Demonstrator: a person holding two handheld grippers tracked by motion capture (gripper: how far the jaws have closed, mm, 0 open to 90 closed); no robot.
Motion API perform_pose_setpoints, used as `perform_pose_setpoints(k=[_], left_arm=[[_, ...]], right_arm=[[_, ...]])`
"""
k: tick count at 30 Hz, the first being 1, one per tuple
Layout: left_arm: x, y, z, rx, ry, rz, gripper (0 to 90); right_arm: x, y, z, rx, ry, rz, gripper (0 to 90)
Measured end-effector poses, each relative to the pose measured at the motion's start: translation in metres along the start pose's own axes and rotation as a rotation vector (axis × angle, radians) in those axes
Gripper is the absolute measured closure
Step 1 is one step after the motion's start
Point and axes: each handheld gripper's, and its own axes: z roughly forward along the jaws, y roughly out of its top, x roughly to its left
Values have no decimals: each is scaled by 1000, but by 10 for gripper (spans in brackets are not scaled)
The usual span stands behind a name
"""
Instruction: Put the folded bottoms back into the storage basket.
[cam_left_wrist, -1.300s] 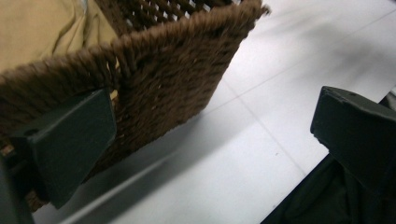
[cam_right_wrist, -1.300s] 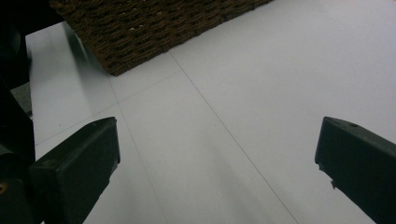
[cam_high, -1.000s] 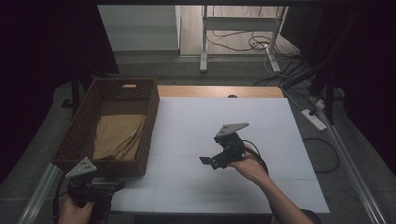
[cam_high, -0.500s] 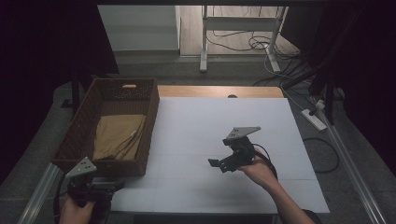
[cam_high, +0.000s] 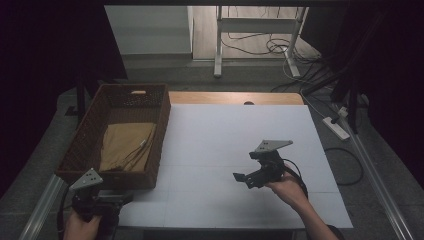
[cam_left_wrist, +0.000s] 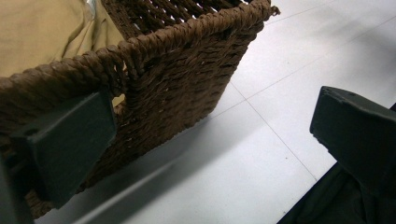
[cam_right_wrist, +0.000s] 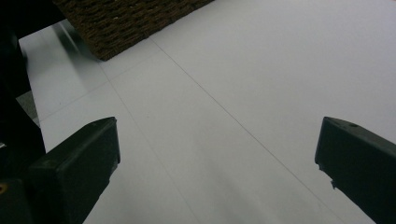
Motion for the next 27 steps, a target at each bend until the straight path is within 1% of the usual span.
perform_pose_setpoints(k=[6, 10, 15, 22, 27], left_arm=[[1, 0, 0, -3, -6, -4, 0], [1, 0, 0, -4, -7, -5, 0], [1, 0, 0, -4, -7, -5, 0], [1, 0, 0, -4, -9, -7, 0], [1, 0, 0, -5, -10, -8, 0]], right_arm=[[-1, -10, -8, 6, -22, 5, 9], [-2, -16, -15, 3, -41, 12, 9], [-3, -22, -23, -4, -55, 17, 9], [-4, -32, -37, -28, -72, 48, 8], [-5, -39, -42, -27, -92, 65, 0]])
